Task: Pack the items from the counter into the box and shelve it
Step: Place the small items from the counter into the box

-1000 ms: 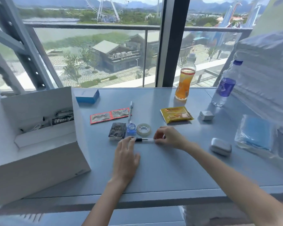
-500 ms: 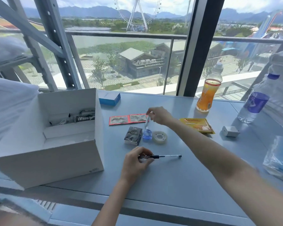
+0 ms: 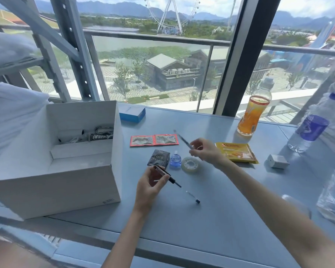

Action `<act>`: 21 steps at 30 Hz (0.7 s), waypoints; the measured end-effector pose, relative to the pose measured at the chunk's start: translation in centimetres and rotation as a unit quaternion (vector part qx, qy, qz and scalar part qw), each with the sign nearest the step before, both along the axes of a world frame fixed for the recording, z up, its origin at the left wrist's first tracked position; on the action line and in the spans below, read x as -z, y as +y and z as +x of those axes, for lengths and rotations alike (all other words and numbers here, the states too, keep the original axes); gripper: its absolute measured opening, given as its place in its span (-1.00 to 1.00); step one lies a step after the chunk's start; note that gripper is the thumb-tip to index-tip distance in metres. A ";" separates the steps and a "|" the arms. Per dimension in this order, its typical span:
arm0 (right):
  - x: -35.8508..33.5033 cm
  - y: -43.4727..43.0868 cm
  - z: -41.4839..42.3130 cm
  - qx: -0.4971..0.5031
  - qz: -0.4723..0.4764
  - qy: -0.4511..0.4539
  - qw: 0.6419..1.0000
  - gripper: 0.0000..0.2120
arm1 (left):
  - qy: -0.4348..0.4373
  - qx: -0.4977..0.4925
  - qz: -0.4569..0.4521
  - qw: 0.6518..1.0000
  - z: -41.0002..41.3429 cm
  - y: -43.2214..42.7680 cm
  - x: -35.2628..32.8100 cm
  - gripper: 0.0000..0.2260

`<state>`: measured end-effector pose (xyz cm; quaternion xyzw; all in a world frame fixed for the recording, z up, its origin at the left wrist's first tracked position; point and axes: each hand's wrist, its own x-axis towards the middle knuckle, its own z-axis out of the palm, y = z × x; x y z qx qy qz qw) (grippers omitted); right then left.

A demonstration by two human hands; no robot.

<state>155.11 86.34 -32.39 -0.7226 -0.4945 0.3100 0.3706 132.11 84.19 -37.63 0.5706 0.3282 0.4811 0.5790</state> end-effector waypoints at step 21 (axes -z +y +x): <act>2.3 -10.3 -5.3 -0.113 0.009 0.037 0.993 -0.86 | -0.033 -0.011 -0.003 0.999 0.1 -0.4 0.2 -0.71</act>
